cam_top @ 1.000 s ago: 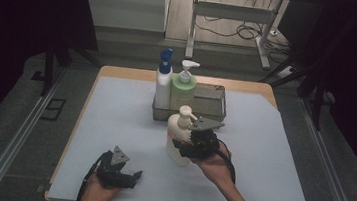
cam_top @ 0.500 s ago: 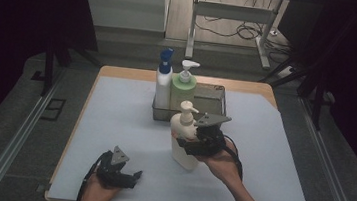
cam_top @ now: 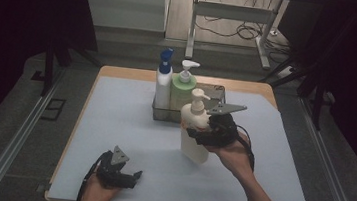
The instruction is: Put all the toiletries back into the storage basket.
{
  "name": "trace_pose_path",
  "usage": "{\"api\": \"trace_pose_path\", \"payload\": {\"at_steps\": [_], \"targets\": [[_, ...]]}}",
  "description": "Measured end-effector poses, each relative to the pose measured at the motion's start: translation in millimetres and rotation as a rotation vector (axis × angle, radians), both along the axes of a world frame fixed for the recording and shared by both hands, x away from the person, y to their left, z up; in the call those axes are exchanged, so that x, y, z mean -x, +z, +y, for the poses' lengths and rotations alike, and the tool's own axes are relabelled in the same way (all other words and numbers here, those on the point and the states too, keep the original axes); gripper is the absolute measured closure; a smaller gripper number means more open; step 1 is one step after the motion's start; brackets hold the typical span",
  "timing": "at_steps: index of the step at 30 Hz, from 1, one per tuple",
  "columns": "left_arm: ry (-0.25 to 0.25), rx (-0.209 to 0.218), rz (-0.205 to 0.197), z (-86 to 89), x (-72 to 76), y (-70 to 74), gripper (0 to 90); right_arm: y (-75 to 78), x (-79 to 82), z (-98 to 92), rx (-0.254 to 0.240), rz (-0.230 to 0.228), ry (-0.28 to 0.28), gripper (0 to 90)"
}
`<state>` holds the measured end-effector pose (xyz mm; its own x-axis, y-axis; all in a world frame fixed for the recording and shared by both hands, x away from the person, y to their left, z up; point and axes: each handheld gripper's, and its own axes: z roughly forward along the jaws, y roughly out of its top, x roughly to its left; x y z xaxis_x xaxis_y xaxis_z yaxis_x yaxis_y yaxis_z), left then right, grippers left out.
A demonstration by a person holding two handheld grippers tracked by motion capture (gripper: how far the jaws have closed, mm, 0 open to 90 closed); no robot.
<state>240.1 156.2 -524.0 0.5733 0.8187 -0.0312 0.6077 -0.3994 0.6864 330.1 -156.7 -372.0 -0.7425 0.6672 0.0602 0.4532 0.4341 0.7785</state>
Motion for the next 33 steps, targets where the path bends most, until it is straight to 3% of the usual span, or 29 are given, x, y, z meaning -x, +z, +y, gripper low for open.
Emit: {"api": "trace_pose_path", "payload": {"at_steps": [12,33], "targets": [[0.000,0.000,0.001,0.0,0.0,0.0,10.6,31.8,-19.2,-21.1,-0.020,-0.039,-0.084,36.8],[0.000,0.000,0.001,0.0,-0.1,0.0,10.6,52.1,-60.1,-28.5,-0.018,-0.081,-0.210,36.9]]}}
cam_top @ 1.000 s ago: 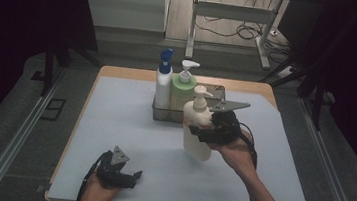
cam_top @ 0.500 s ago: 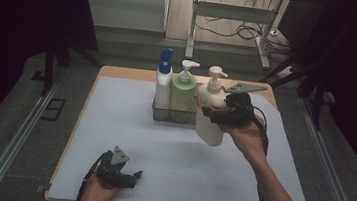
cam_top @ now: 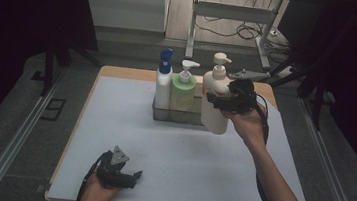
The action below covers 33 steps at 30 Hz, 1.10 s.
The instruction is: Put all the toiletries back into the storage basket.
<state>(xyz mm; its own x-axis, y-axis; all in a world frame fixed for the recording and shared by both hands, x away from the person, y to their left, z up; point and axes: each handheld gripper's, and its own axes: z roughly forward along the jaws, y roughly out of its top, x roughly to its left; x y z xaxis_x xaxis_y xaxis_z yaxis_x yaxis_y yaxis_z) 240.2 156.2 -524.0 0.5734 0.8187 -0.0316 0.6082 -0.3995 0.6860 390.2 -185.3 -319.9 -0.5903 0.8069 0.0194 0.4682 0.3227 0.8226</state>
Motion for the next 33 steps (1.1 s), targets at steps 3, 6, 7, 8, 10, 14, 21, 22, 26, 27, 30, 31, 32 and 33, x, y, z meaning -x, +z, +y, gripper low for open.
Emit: {"api": "trace_pose_path", "payload": {"at_steps": [3,6,7,8,10,14,21,22,26,27,30,31,32,33], "targets": [[0.000,0.000,0.000,0.0,0.0,0.0,10.7,-1.2,-6.8,-0.2,-0.003,0.001,-0.015,37.0],[0.000,0.000,0.000,0.0,0.0,0.0,10.6,-2.9,-14.6,-0.1,-0.005,-0.001,-0.032,37.0],[0.000,0.000,0.000,0.0,0.0,0.0,10.6,-3.3,-17.2,-0.1,-0.008,-0.001,-0.037,37.0],[0.000,0.000,0.000,0.0,0.0,0.0,10.6,-3.6,-19.7,0.0,-0.008,0.001,-0.042,37.1],[0.000,0.000,-0.001,0.0,0.0,0.0,10.6,-4.2,-24.2,0.9,-0.010,0.001,-0.056,37.1],[0.000,0.000,-0.001,0.0,0.0,-0.1,10.6,-5.1,-33.0,2.6,-0.008,0.001,-0.070,37.1],[0.000,0.000,-0.001,0.0,0.0,-0.1,10.6,-7.0,-48.2,4.3,-0.016,-0.002,-0.095,37.2],[0.000,0.000,-0.001,0.0,0.0,-0.1,10.6,-7.2,-50.2,4.6,-0.017,-0.002,-0.098,37.1],[0.000,0.000,0.000,0.0,0.0,-0.1,10.6,-9.0,-57.9,6.4,-0.017,-0.011,-0.111,37.2],[0.000,0.000,-0.001,0.0,0.0,-0.1,10.6,-9.8,-59.7,6.7,-0.018,-0.015,-0.112,37.2],[0.001,0.003,-0.001,-0.2,0.0,-0.1,10.6,-12.5,-65.5,7.7,-0.021,-0.020,-0.127,37.2],[0.001,0.003,-0.001,-0.2,0.0,-0.1,10.6,-13.6,-67.4,8.2,-0.023,-0.019,-0.133,37.2],[0.001,0.003,-0.001,-0.2,0.0,-0.1,10.6,-14.9,-69.5,8.6,-0.023,-0.020,-0.136,37.2],[0.001,0.002,0.000,-0.1,0.0,-0.1,10.6,-16.0,-71.4,9.0,-0.023,-0.020,-0.138,37.2]]}}
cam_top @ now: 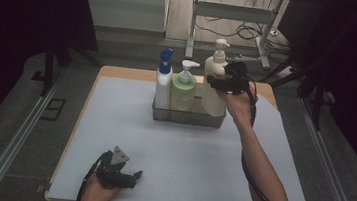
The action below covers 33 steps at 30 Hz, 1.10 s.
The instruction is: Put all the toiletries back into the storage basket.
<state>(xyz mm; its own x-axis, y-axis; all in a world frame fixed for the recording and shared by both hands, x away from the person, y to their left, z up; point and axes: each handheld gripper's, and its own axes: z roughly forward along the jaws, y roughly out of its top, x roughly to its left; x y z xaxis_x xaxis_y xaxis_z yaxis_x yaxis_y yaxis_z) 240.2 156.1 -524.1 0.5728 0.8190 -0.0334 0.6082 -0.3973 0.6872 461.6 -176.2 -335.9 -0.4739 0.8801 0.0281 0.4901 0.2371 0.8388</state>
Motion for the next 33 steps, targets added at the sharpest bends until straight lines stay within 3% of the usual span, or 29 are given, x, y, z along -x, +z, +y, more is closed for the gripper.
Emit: {"api": "trace_pose_path", "payload": {"at_steps": [20,33], "targets": [[-0.002,-0.004,0.003,0.3,0.0,0.2,10.6,-26.5,-30.3,13.0,0.008,-0.027,-0.042,37.2],[-0.002,-0.005,0.003,0.3,0.1,0.3,10.6,-44.9,-34.7,14.5,0.018,-0.025,-0.050,37.2]]}}
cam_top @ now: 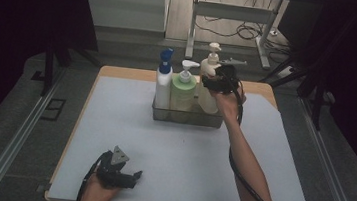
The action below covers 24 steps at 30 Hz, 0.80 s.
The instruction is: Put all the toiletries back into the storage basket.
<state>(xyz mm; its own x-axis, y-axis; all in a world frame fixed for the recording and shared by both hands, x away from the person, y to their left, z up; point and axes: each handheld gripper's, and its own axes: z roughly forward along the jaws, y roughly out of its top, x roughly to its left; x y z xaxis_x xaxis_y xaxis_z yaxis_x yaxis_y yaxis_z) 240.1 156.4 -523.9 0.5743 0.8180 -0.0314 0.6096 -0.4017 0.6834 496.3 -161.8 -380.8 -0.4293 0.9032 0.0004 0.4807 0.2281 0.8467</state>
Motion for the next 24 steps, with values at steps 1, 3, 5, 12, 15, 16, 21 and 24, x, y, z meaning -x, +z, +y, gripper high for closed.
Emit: {"api": "trace_pose_path", "payload": {"at_steps": [1,3,5,12,15,16,21,24], "targets": [[0.000,0.001,-0.001,0.0,0.0,-0.1,10.6,-1.2,0.5,0.3,-0.001,0.003,-0.002,37.2],[0.001,0.001,0.000,0.0,0.0,-0.1,10.6,-4.3,1.0,0.9,0.001,0.004,0.003,37.1],[0.001,0.001,-0.001,0.0,0.0,-0.1,10.6,-7.6,1.9,1.3,0.001,0.011,0.004,37.1],[0.000,0.000,-0.001,0.0,0.0,-0.1,10.6,-19.7,5.4,1.9,0.002,0.026,0.011,37.1],[0.000,0.001,-0.001,0.0,0.0,-0.1,10.6,-22.1,7.4,1.9,0.002,0.032,0.014,37.1],[0.000,0.001,-0.001,0.0,0.0,-0.1,10.6,-22.7,8.2,1.8,0.000,0.032,0.015,37.1],[-0.001,0.000,-0.001,0.0,0.0,-0.1,10.6,-25.6,12.8,0.0,0.000,0.034,0.018,37.0],[0.000,0.000,-0.001,0.0,0.1,0.0,10.6,-27.5,15.7,-1.8,-0.001,0.045,0.014,37.0]]}}
